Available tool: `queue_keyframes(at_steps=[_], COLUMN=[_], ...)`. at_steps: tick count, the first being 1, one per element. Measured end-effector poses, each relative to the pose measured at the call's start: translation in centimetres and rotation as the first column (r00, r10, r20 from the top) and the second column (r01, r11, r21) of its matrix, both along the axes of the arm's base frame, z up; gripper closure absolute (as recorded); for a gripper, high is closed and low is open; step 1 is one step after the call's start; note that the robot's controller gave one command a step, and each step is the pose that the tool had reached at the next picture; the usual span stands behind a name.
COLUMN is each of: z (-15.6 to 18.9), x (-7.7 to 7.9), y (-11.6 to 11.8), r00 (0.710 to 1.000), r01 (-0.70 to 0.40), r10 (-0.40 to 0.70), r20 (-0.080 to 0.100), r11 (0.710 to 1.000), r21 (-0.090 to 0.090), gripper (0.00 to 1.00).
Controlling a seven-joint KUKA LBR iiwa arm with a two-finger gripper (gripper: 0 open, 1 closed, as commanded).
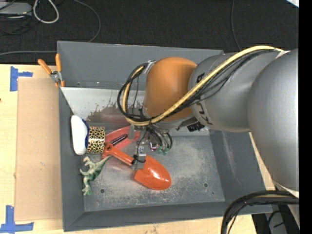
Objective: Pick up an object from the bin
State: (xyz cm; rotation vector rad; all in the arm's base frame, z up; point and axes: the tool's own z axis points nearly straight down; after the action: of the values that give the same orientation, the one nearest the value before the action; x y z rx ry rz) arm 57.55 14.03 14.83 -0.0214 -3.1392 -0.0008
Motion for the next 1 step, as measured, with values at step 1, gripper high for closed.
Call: queue_keyframes(at_steps=[1], z=[0.0], x=[0.0], y=[0.0], r00=[1.0], r01=[0.0], r10=[0.0], r20=[0.0], r11=[1.0], r21=[0.0], gripper=[0.0])
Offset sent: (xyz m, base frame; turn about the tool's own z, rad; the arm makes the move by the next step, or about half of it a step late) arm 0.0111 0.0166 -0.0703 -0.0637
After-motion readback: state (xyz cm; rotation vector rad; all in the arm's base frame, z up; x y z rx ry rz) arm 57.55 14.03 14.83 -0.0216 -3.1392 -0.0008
